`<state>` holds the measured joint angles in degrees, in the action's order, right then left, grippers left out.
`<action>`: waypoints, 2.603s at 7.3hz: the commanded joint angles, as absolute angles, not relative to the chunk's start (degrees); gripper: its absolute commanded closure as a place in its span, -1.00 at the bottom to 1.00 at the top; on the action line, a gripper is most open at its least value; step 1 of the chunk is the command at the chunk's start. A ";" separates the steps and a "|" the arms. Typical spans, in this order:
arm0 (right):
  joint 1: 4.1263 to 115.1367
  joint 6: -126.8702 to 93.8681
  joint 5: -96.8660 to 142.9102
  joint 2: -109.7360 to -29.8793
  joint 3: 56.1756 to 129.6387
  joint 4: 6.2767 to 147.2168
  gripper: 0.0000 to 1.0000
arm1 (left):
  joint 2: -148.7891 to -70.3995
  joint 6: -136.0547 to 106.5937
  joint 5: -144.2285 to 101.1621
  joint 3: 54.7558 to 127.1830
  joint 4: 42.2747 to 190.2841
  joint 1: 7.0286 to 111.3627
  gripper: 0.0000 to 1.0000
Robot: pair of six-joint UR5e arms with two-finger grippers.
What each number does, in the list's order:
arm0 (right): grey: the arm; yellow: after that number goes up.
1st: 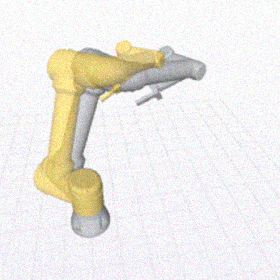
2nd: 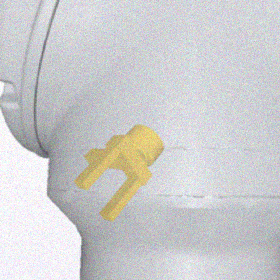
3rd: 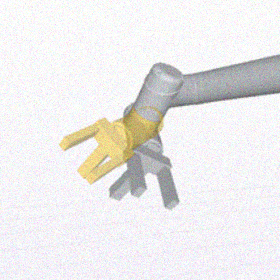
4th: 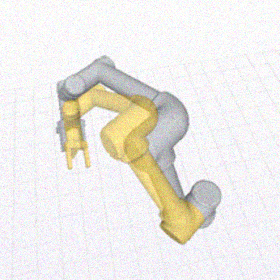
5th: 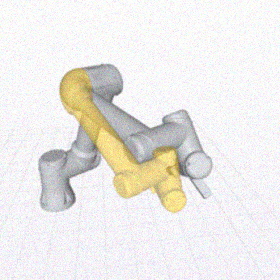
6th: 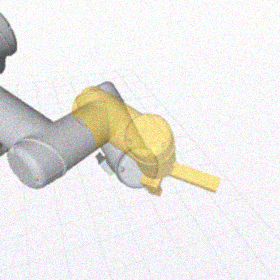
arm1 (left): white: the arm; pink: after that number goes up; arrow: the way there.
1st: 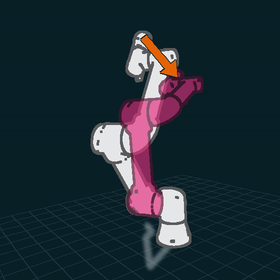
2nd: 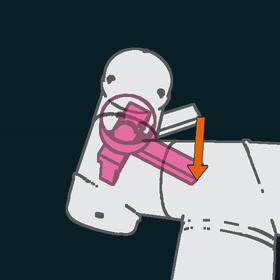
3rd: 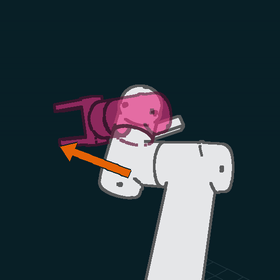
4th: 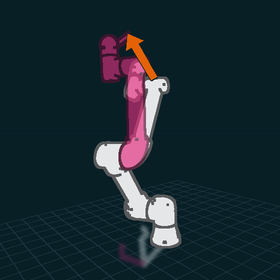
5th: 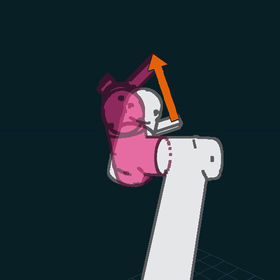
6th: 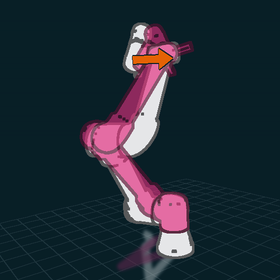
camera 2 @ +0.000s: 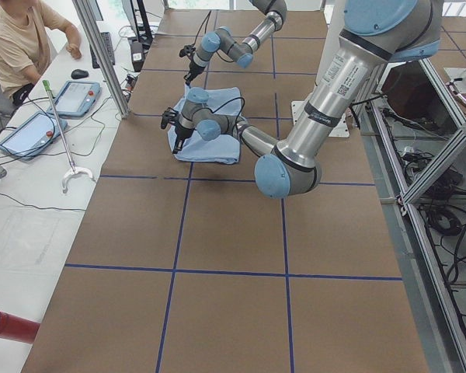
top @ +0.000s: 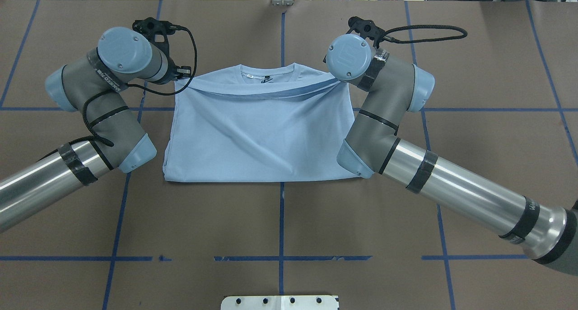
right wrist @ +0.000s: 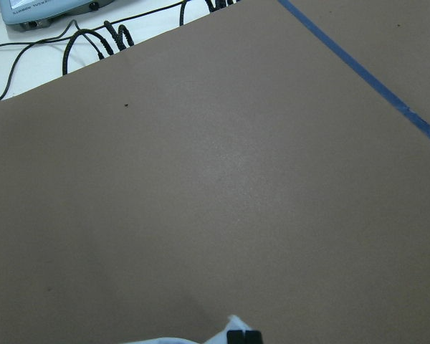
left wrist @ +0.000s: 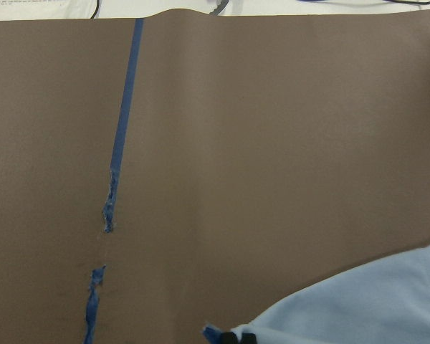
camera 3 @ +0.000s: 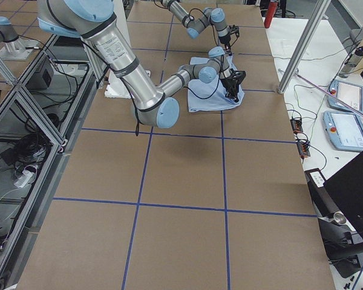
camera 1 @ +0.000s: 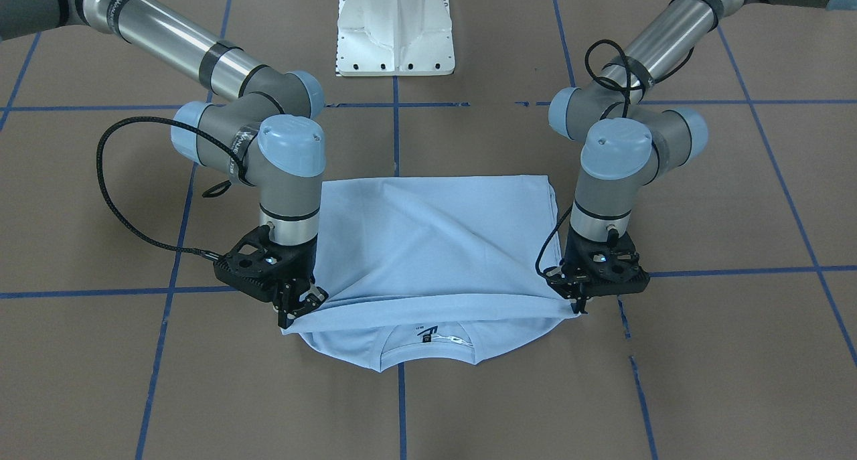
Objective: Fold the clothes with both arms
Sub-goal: 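Release the hem and move the left gripper to the folded shirt's side edge, then grasp the shirt's side edge with the left gripper and drag it away from the robot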
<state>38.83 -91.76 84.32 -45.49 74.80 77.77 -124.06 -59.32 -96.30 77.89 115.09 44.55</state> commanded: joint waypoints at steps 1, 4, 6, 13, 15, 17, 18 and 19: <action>38.85 -91.84 84.29 -45.53 74.62 77.61 -0.36 | -123.49 -58.63 -96.24 77.69 116.36 44.21 -0.17; 42.44 -80.46 92.07 -46.75 78.56 77.35 -1.00 | -117.01 -53.80 -98.60 89.68 117.16 43.95 -1.00; 42.54 -79.37 92.29 -50.09 83.57 77.34 -1.00 | -106.32 -56.93 -100.90 102.59 117.60 40.81 -1.00; 42.45 -79.54 91.76 -50.54 83.58 77.34 -1.00 | -98.17 -76.46 -89.82 105.04 121.82 24.35 0.02; 42.45 -79.45 91.76 -51.24 83.58 77.34 -1.00 | -99.14 -76.55 -89.82 104.41 121.82 24.17 0.45; 42.45 -79.54 91.76 -51.24 83.67 77.34 -1.00 | -98.97 -76.47 -89.74 104.59 121.82 24.26 1.00; 42.45 -79.72 91.76 -51.24 83.67 77.34 -1.00 | -98.62 -76.03 -89.74 105.02 121.82 24.61 1.00; 42.36 -79.80 91.76 -51.24 83.67 77.34 -1.00 | -98.18 -75.68 -89.56 105.12 121.82 25.31 1.00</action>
<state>42.43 -79.67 91.76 -51.23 83.66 77.34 -98.64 -76.10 -89.70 104.89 121.82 24.66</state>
